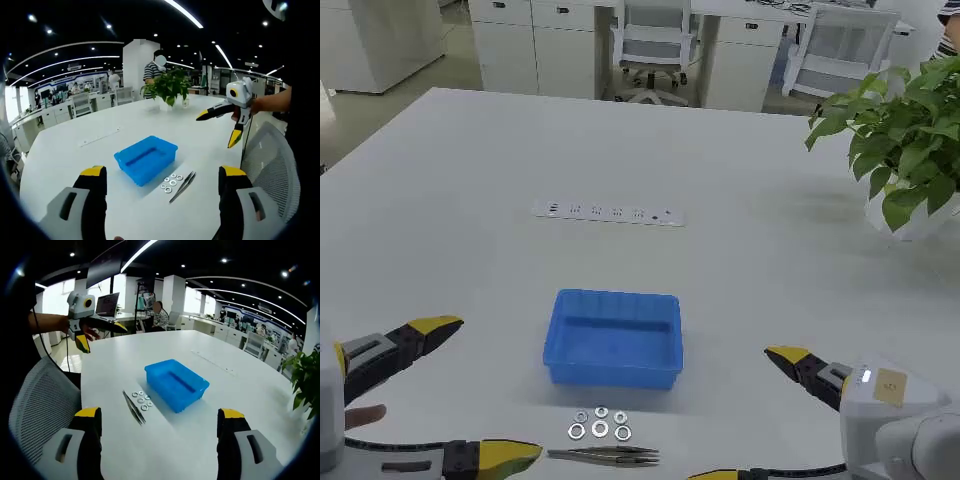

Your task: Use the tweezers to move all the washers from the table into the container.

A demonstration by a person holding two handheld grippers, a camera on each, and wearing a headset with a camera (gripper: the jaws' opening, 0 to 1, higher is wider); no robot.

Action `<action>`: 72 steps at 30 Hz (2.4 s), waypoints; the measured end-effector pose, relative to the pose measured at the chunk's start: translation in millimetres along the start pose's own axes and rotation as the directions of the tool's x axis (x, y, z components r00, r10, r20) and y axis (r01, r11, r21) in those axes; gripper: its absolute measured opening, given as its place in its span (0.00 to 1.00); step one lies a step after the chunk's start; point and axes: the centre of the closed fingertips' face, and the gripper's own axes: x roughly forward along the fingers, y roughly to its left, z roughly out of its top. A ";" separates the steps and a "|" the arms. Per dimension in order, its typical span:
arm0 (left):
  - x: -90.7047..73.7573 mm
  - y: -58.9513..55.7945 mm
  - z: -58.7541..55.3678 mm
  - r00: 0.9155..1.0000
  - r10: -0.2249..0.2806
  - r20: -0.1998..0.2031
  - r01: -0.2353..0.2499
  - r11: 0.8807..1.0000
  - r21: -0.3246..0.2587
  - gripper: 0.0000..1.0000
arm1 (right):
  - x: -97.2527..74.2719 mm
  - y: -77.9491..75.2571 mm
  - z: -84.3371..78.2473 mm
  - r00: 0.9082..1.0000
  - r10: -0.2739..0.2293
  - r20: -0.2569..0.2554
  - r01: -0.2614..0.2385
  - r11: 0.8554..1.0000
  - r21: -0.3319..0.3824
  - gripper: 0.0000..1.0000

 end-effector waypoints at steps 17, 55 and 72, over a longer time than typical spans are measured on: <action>-0.6 -0.2 0.9 1.000 -0.001 0.006 0.001 1.000 0.002 0.99 | -0.4 0.5 0.7 1.000 0.000 0.000 0.000 1.000 -0.005 0.97; 0.2 -0.2 0.1 1.000 -0.006 0.006 0.006 1.000 0.000 0.98 | -1.2 0.0 -0.9 1.000 0.008 -0.013 -0.008 1.000 -0.021 0.97; 2.9 2.2 1.8 1.000 -0.011 0.014 0.011 1.000 0.005 0.97 | -2.2 -2.1 -0.5 1.000 0.009 -0.019 -0.009 0.999 -0.031 0.97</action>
